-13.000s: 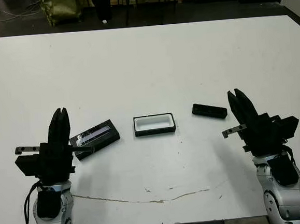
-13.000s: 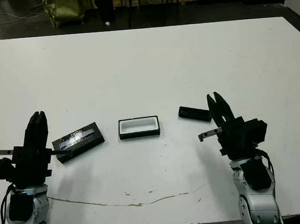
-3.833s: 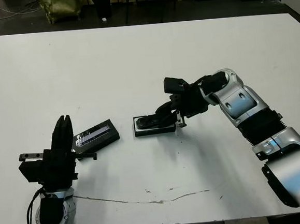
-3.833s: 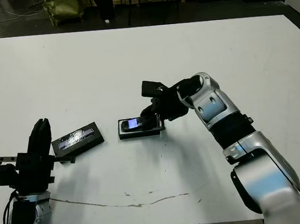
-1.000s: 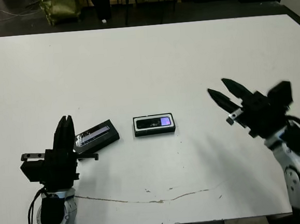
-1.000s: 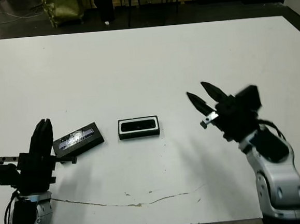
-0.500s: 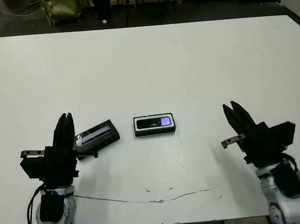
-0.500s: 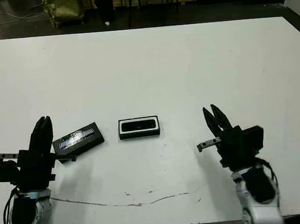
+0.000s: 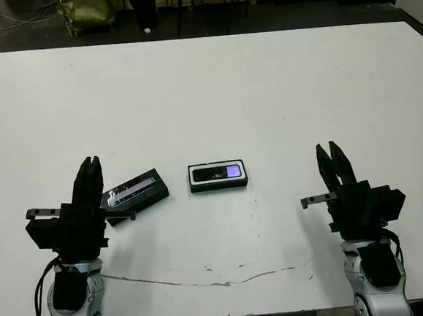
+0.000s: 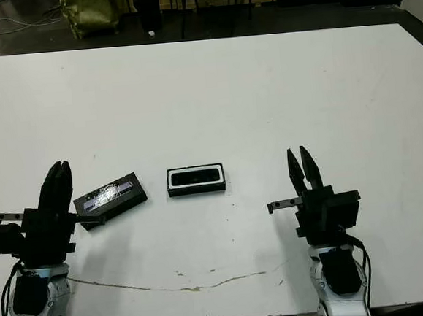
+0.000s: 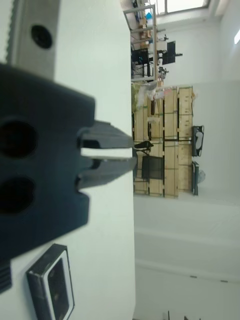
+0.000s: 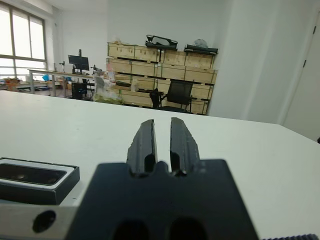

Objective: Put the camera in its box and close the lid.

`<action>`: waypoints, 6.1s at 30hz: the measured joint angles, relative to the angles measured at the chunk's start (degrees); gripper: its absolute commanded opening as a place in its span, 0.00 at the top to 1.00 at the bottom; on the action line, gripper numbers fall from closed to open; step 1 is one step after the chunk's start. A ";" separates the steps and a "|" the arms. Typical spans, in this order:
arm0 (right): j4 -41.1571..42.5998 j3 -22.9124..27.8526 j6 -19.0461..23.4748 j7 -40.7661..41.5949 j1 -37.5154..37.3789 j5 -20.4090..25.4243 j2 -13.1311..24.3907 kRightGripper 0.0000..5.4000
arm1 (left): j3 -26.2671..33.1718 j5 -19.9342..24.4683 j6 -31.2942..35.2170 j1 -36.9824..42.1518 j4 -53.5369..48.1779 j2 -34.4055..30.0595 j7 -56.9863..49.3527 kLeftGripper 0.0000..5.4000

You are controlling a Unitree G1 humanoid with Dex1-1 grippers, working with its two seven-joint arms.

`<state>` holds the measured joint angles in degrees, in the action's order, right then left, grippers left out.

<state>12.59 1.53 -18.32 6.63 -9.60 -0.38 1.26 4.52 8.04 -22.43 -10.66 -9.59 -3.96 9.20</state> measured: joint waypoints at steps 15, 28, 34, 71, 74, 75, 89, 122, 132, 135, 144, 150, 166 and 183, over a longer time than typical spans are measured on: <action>3.49 -1.15 3.90 -3.00 -1.11 -2.16 -0.25 1.00 | 6.29 13.63 22.93 4.79 -3.81 -26.12 26.66 0.59; 2.25 -0.95 1.73 -3.00 -1.42 -1.56 0.13 1.00 | 4.49 15.75 26.46 20.38 13.55 -37.13 49.76 0.01; 1.02 -0.82 0.88 -2.74 -1.20 -0.49 0.20 1.00 | 1.72 17.22 28.53 24.55 19.70 -36.30 57.27 0.01; 2.70 -1.37 3.78 -3.03 -1.99 -0.93 0.09 1.00 | -1.29 15.34 23.41 23.84 29.33 -31.56 65.52 0.01; 2.69 -1.48 3.78 -3.03 -1.99 -0.93 0.09 1.00 | -1.72 14.88 23.03 23.88 30.57 -31.56 66.43 0.01; 2.70 -1.54 3.78 -3.04 -1.99 -0.99 0.09 1.00 | -1.88 14.69 22.89 23.93 31.13 -31.56 66.64 0.01; 2.73 -1.75 3.72 -3.13 -2.09 -1.67 0.20 1.00 | -2.30 13.19 19.42 25.24 39.56 -31.33 69.36 0.01; -0.14 -1.03 -0.52 -2.48 -2.03 -0.60 1.19 1.00 | 1.08 15.17 22.37 24.91 43.62 -28.93 65.81 0.52; 0.99 -1.17 1.05 -2.62 -2.19 -0.82 1.13 1.00 | 0.55 15.03 23.37 25.96 43.91 -29.44 71.43 0.64; 1.34 -1.27 1.60 -2.98 -2.30 -1.67 1.10 1.00 | 0.55 14.99 23.25 26.46 44.40 -29.76 72.90 0.64; 1.67 -1.67 2.10 -3.65 -2.33 -2.36 0.83 1.00 | 3.71 16.61 27.23 25.95 34.22 -30.15 67.46 0.64; 1.61 -1.73 2.10 -3.76 -2.35 -2.36 0.83 1.00 | 6.97 20.21 28.23 25.13 24.90 -28.69 60.03 0.64; 2.13 -1.93 2.56 -3.97 -2.79 -2.01 0.73 1.00 | -3.16 14.43 28.07 36.23 23.09 -26.45 54.62 0.64; 3.54 -2.72 4.14 -3.99 -3.11 -1.92 0.56 1.00 | -14.05 5.97 30.99 44.59 34.29 -25.52 61.74 0.64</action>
<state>16.13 -1.19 -14.18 2.65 -12.71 -2.30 1.82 -9.53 14.00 8.55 33.93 24.71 -29.48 70.94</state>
